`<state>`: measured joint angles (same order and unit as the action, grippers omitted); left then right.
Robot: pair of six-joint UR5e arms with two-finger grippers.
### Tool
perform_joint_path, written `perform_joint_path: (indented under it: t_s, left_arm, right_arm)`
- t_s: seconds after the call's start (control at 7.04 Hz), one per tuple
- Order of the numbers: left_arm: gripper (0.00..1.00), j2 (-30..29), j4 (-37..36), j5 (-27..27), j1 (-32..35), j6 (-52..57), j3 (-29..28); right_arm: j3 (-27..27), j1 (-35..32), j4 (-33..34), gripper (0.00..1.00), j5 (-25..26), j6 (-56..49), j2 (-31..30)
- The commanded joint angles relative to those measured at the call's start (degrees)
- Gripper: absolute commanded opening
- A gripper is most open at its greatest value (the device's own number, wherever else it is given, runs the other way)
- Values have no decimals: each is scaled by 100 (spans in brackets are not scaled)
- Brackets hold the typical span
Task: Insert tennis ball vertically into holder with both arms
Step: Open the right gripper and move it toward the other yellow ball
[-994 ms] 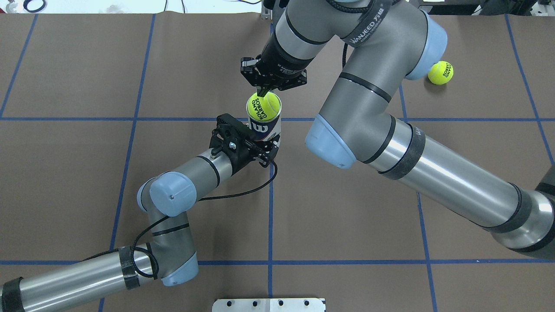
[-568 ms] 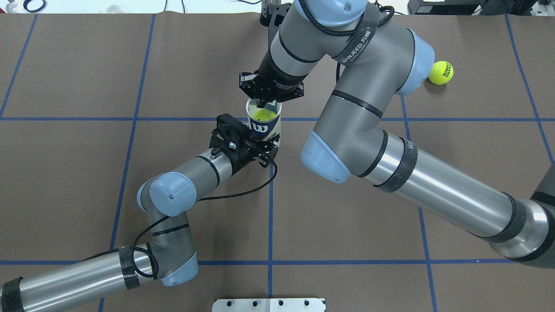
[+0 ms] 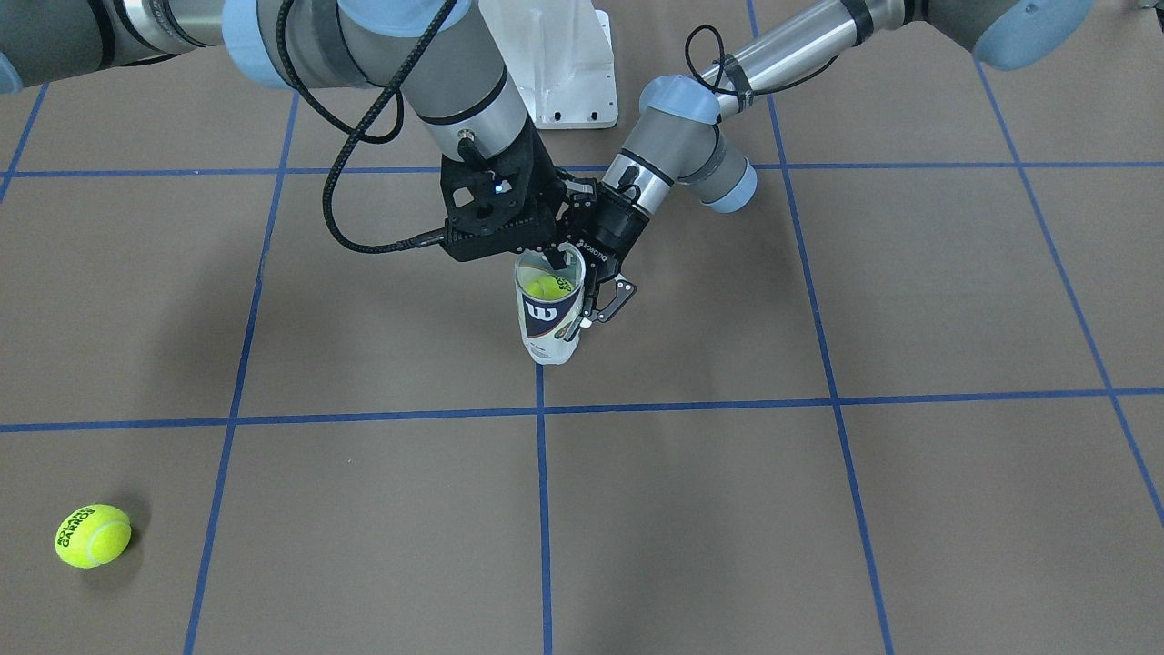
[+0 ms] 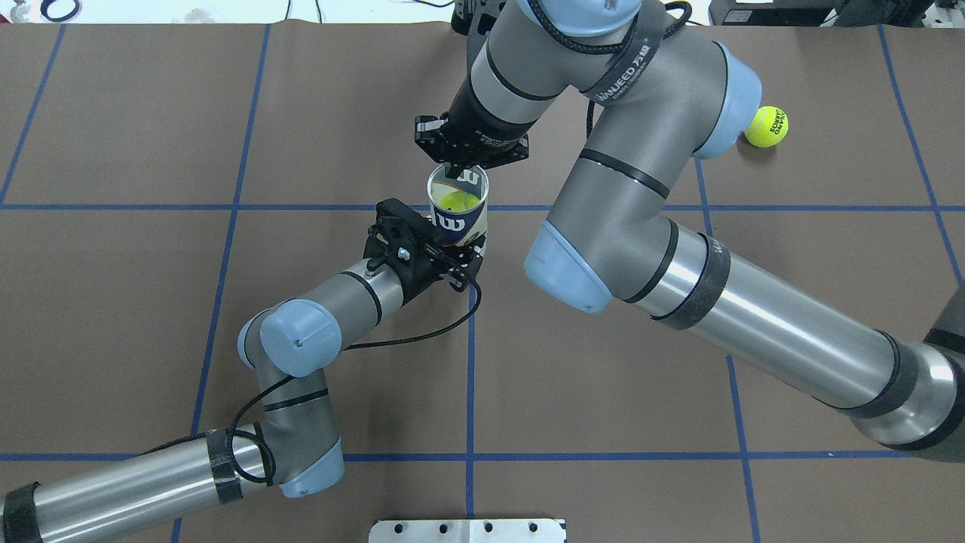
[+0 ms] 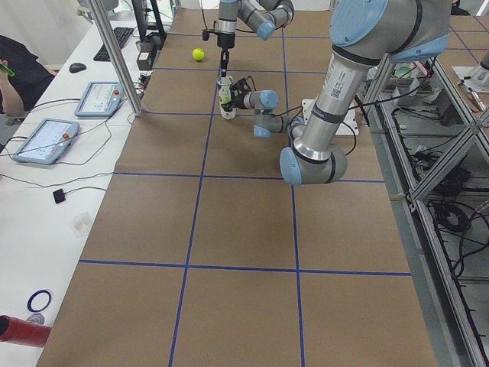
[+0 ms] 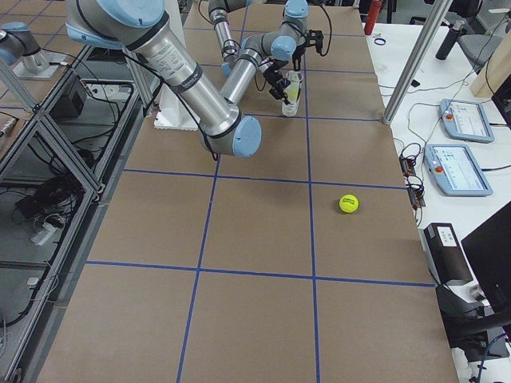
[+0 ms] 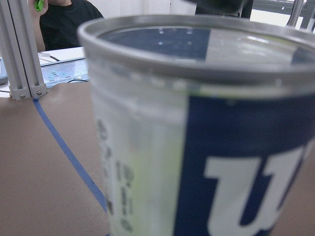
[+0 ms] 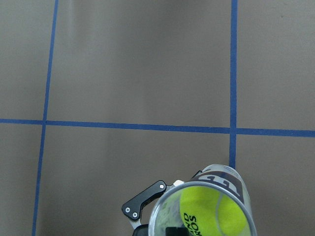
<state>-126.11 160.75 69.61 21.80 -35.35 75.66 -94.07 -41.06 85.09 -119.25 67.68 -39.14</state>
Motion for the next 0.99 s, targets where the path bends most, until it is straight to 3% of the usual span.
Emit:
perform_joint_path:
  t_s: [0.0,0.28,0.57,0.71,0.85]
  left_arm:
    - [69,25,0,0,0,-7,-16]
    - [71,25,0,0,0,2,-7]
    - [73,16,0,0,9,2,-7]
    - [73,16,9,0,9,2,2]
    - [74,16,0,0,9,2,2]
  right_arm:
    - [-7,-165,7,0,-37,-62,-58]
    - [-15,-445,25,0,-81,-332,-373]
    - [11,-1268,77,0,-500,-1915,-1091]
    - [72,-1743,78,5,-677,-2708,-1461]
    - [264,-2017,51,57,-739,-3212,-1639]
